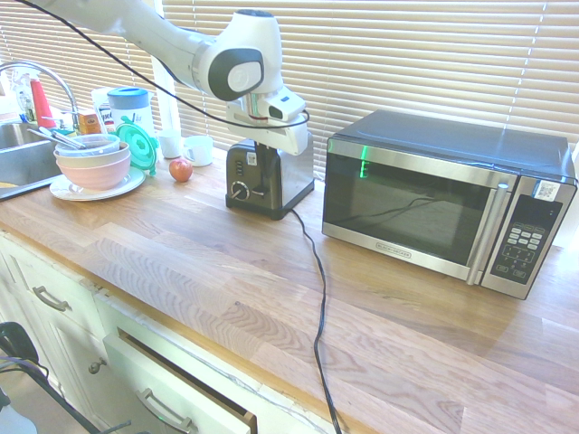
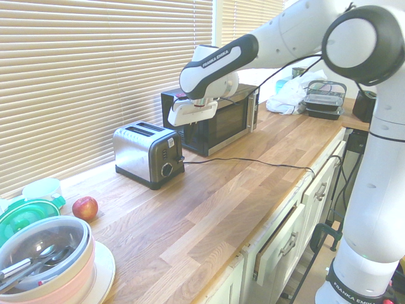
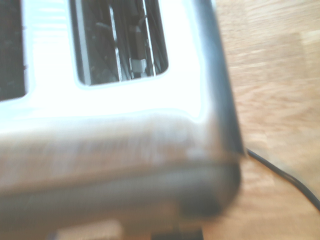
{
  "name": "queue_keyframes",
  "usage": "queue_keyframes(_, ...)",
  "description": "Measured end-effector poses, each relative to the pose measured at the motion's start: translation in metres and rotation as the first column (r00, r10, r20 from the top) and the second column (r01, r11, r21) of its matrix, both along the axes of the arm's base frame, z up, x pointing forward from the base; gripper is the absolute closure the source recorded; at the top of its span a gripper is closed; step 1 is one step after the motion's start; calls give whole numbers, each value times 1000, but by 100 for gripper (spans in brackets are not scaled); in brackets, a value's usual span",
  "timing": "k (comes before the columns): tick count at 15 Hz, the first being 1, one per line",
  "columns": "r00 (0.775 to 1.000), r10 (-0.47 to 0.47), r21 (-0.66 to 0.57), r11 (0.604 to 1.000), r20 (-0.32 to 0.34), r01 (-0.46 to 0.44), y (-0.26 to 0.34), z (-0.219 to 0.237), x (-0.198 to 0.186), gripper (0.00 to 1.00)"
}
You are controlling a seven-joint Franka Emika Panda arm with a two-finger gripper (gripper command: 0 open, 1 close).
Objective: Press the toaster
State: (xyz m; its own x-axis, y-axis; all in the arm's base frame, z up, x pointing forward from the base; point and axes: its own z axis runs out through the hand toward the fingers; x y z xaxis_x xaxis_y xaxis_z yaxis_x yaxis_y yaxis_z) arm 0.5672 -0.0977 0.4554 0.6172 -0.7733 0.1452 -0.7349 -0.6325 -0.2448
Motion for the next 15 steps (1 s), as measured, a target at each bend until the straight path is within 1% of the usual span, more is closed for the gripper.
queue_keyframes(3, 1000, -1, 1, 1000, 24, 1, -6, 3, -37, 100)
queue_keyframes(5, 999, 0, 5, 1000, 33, 0, -6, -4, -56, 100)
queue_keyframes(9, 999, 15, -1, 1000, 47, -15, 8, -21, -85, 100)
queue_keyframes(15, 997, 41, 6, 999, 68, -42, 17, -29, -132, 100)
